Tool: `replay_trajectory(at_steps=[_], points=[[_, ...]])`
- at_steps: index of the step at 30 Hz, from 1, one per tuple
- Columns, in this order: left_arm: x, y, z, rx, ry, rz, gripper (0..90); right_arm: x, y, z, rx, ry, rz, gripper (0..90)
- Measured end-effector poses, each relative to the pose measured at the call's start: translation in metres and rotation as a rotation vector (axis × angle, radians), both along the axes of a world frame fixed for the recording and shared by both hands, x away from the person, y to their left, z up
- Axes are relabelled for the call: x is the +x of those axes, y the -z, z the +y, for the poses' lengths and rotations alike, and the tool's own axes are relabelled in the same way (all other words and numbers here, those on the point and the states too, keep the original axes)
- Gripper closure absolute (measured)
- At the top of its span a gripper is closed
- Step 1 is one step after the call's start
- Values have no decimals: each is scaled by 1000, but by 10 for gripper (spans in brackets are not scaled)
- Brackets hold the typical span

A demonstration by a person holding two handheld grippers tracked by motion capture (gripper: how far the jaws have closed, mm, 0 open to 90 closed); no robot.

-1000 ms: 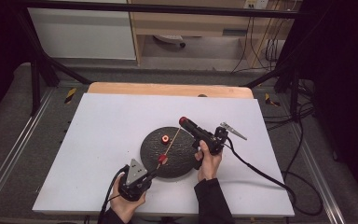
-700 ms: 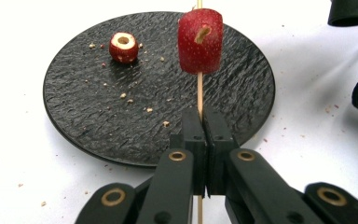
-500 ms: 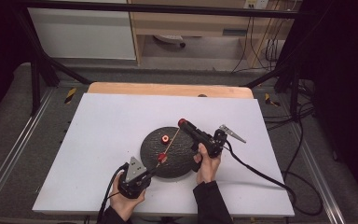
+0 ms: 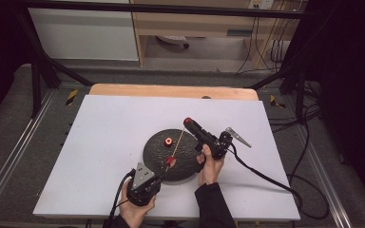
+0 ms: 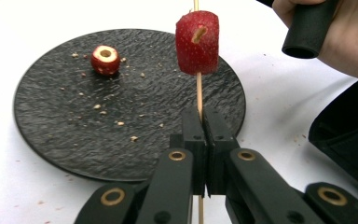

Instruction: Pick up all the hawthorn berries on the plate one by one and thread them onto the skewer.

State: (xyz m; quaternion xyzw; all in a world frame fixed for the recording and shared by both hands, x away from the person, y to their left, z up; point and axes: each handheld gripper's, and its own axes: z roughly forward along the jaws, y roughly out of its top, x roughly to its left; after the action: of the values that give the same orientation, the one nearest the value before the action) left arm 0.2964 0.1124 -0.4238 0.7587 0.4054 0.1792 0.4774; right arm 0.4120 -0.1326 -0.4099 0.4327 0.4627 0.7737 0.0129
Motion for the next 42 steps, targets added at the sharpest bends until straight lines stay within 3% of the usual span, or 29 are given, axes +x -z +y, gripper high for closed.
replay_trajectory(at_steps=[5,11,15,19,21,25,29,32,36,42], points=[[4,6,1,15,-1,8,888,-3,-3,-2,-30,-31,0,651],[7,3,7,31,21,-3,888,-2,-5,-5,-43,-37,-8,651],[4,6,10,50,42,-2,888,0,-11,-12,-18,-10,-23,651],[6,0,8,37,60,20,888,-1,-10,-12,-63,-37,-32,651],[8,-3,8,44,72,67,888,0,-8,-12,-115,-44,-51,651],[11,-5,11,40,71,114,888,1,-8,-14,-196,-70,-96,650],[11,-8,9,41,65,96,888,0,-6,-14,-232,-84,-109,650],[11,-5,9,30,58,77,887,0,-7,-14,-228,-108,-110,650],[14,-12,6,3,48,22,887,-2,-1,-9,-241,-158,-77,649],[29,-18,-4,-3,30,15,887,-9,9,0,-249,-201,-51,647]])
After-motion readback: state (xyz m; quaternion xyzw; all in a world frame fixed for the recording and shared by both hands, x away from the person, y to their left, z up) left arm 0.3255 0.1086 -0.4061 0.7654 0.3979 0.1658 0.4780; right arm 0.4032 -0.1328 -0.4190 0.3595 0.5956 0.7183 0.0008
